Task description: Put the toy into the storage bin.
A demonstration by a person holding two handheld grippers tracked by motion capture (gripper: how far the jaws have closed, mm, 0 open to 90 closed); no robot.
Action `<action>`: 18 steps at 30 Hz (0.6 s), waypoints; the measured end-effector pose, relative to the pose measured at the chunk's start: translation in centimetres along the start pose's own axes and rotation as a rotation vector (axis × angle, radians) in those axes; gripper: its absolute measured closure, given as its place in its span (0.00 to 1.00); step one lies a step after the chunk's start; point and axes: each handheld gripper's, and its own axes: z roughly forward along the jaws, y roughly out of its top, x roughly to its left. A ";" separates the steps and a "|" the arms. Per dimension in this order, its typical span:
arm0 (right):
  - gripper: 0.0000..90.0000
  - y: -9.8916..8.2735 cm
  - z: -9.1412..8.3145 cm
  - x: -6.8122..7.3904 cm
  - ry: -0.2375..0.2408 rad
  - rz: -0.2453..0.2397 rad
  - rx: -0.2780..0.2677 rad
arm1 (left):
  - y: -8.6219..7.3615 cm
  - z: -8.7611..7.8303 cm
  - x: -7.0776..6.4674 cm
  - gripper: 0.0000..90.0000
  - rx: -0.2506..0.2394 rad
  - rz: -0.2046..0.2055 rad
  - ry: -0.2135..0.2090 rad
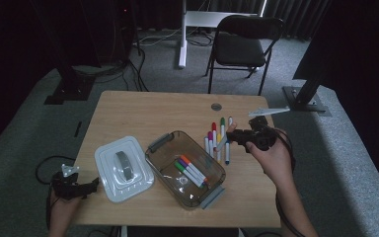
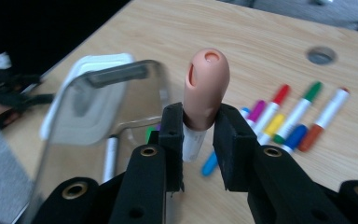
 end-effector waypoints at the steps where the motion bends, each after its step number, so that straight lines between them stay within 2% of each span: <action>1: 0.82 0.1 0.0 0.6 0.015 -0.014 -0.002 | 0.0 0.0 0.0 0.01 0.000 0.000 0.000; 4: 0.82 0.2 0.1 2.1 0.084 -0.049 0.012 | 0.0 0.0 0.0 0.01 0.000 0.002 0.000; 9: 0.82 -0.1 1.2 4.1 0.149 -0.099 0.054 | 0.0 0.0 0.0 0.01 0.000 0.001 0.000; 13: 0.81 -0.8 2.9 5.2 0.204 -0.115 0.111 | 0.0 0.0 0.0 0.01 0.001 0.001 0.000; 18: 0.81 -1.8 5.8 6.3 0.228 -0.151 0.213 | 0.0 0.0 0.0 0.01 0.001 0.001 -0.001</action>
